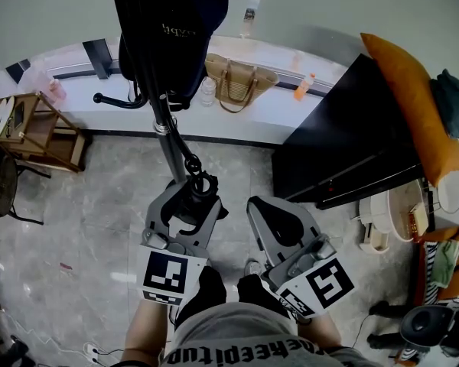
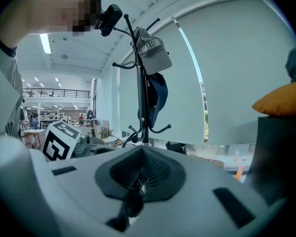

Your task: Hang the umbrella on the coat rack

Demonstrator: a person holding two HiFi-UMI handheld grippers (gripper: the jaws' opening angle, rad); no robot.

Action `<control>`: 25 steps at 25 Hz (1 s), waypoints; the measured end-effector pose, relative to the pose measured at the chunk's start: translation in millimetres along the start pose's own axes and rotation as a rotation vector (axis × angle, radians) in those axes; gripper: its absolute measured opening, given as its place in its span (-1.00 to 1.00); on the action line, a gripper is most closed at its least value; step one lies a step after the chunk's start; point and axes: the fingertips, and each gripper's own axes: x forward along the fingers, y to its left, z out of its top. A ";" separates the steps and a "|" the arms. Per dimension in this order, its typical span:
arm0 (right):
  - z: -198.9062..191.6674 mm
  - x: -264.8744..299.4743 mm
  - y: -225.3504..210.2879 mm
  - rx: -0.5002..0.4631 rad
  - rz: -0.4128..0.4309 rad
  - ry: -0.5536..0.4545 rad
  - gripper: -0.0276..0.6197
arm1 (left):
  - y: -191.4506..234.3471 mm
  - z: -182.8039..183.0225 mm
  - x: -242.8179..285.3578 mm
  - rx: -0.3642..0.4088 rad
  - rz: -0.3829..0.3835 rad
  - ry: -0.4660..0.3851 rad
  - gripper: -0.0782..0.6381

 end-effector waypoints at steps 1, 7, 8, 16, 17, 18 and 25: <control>-0.3 0.5 -0.3 0.001 0.002 0.001 -0.88 | -0.1 -1.0 0.9 0.002 0.001 0.005 -0.15; -3.8 3.0 -4.7 0.006 0.005 0.008 -0.88 | -1.1 -8.8 8.4 0.012 -0.002 0.034 -0.15; -4.0 3.3 -5.4 0.007 0.005 0.008 -0.88 | -1.2 -10.1 9.5 0.010 -0.004 0.038 -0.15; -4.5 5.0 -10.8 0.011 -0.004 0.011 -0.88 | -1.9 -19.1 18.2 0.003 -0.022 0.069 -0.15; -4.9 4.9 -11.5 0.011 -0.005 0.012 -0.88 | -1.7 -19.3 18.9 0.001 -0.023 0.069 -0.15; -5.1 4.8 -12.0 0.012 -0.007 0.012 -0.88 | -1.5 -19.1 19.0 -0.002 -0.024 0.068 -0.15; -5.2 9.3 -10.9 0.004 0.005 0.016 -0.88 | -1.6 -16.5 15.7 -0.017 -0.021 0.053 -0.15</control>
